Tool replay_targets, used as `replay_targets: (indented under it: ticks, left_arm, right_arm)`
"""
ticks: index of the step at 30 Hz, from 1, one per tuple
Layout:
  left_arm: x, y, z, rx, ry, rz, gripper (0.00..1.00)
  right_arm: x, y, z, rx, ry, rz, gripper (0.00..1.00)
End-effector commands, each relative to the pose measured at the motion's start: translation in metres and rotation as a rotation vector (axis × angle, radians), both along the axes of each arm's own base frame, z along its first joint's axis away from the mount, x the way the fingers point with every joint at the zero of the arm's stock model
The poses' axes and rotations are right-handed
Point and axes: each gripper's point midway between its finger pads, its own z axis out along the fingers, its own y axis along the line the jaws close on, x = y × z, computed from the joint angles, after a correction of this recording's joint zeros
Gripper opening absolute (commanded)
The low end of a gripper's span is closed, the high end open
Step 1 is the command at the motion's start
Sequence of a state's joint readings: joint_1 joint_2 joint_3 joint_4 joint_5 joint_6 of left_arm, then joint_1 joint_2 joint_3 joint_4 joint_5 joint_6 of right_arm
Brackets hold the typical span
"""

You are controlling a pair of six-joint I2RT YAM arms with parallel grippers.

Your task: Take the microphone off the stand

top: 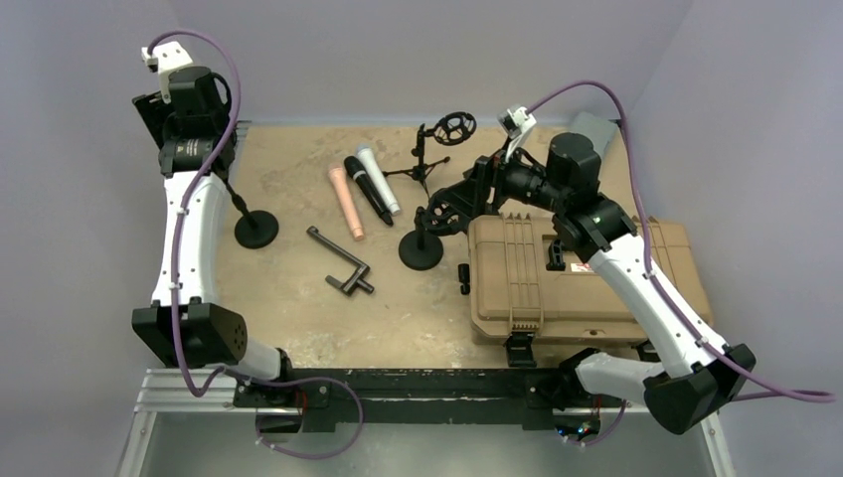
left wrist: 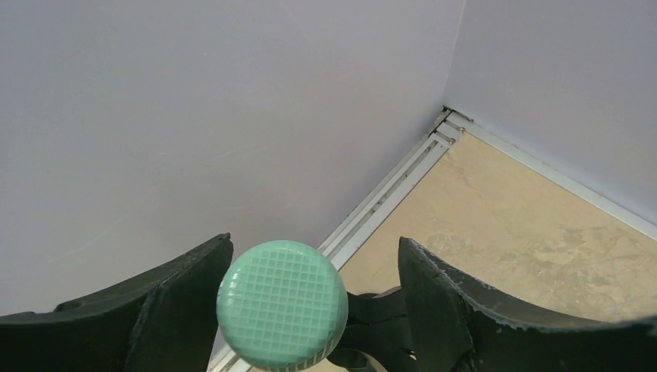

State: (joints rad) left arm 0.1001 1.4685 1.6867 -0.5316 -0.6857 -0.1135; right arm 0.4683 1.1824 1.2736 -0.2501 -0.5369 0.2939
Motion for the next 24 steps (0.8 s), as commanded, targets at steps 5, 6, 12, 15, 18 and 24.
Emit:
replay_targets:
  ticks: [5,6,12,15,18,24]
  left_arm:
    - [-0.006,0.009,-0.011,0.037,0.031,0.025,0.49]
    - [-0.009,0.009,-0.011,0.045,0.033,0.025,0.43]
    - [-0.031,0.001,0.005,0.039,-0.002,-0.014,0.02]
    - [-0.047,-0.003,0.018,0.038,-0.022,-0.03,0.01]
    - [-0.066,-0.013,0.028,0.023,-0.054,-0.07,0.0]
    - [-0.101,-0.043,0.033,0.012,-0.054,-0.169,0.0]
  right_arm:
    - [-0.004,-0.002,0.017,0.037,-0.056,-0.005,0.94]
    - [-0.004,-0.001,0.018,0.039,-0.057,-0.007,0.94]
    - [0.001,0.011,0.02,0.039,-0.067,0.004,0.94]
    - [0.003,0.021,0.027,0.043,-0.085,0.007,0.94]
    - [0.003,0.038,0.035,0.058,-0.104,0.028,0.93]
    - [-0.008,0.085,0.038,0.062,-0.104,0.106,0.92]
